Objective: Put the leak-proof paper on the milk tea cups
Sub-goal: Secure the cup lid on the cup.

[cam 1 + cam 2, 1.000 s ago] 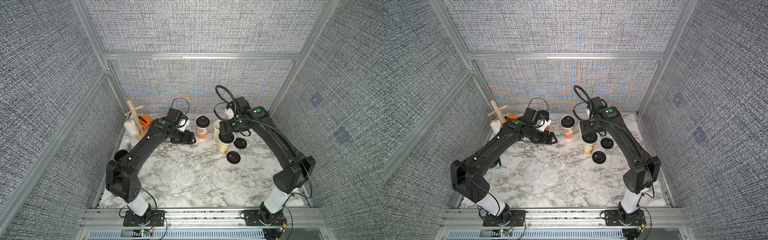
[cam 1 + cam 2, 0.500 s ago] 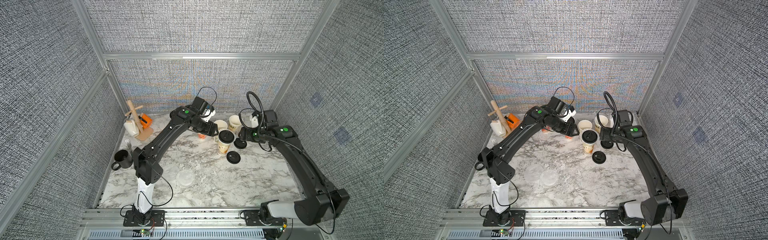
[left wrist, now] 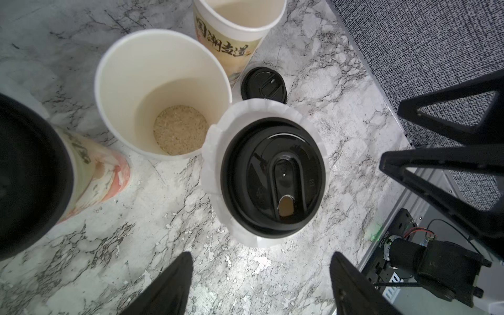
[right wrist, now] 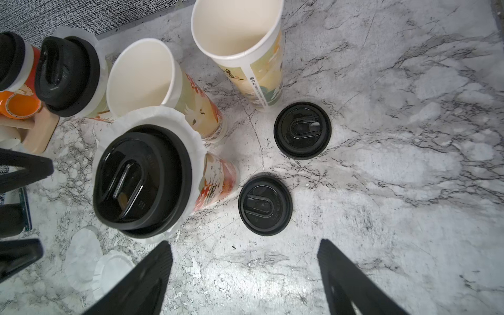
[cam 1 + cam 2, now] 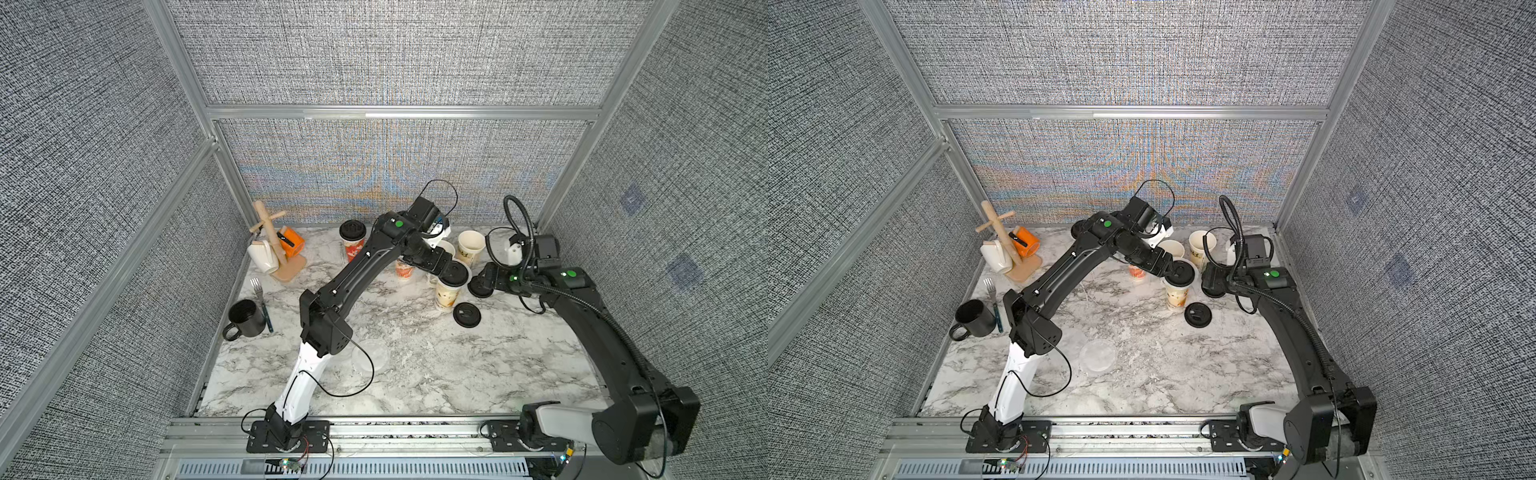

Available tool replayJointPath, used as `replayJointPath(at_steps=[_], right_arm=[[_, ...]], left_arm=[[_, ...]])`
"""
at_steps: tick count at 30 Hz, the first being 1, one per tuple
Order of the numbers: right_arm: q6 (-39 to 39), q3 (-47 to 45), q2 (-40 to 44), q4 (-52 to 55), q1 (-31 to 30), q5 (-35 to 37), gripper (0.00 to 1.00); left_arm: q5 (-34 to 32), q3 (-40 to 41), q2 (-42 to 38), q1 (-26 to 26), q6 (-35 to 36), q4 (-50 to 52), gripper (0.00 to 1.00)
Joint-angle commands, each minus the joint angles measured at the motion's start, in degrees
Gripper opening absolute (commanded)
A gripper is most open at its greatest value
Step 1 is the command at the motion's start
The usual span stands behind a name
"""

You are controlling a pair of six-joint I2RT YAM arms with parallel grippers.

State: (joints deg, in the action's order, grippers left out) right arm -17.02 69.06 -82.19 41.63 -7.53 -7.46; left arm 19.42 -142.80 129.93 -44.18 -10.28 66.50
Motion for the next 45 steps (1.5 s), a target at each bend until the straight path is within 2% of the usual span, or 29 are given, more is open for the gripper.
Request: replayJointPath(at_steps=[1, 12, 23, 34, 45], right_arm=[[0.8, -0.4, 0.3, -2.6, 0.1, -0.5, 0.87], [0.9, -2.6, 1.8, -2.9, 0.9, -0.6, 0.87], [1.2, -3.4, 2.2, -3.0, 1.2, -0.7, 0.87], [1.3, -3.8, 2.3, -3.2, 1.2, -1.1, 0.87], [0.5, -1.6, -0.7, -4.8, 0.2, -3.7, 0.79]], left_arm=[[-1.5, 2.0, -0.8, -0.5, 1.2, -5.8, 0.82], [-8.8, 4.7, -0.2, -1.3, 1.4, -11.3, 0.84], [-7.9, 4.5, 1.9, -1.4, 0.9, -12.3, 0.84], [-10.5, 6.1, 2.8, -1.5, 1.4, -11.6, 0.84], [-15.0, 11.7, 0.0, -1.8, 2.4, -11.4, 0.83]])
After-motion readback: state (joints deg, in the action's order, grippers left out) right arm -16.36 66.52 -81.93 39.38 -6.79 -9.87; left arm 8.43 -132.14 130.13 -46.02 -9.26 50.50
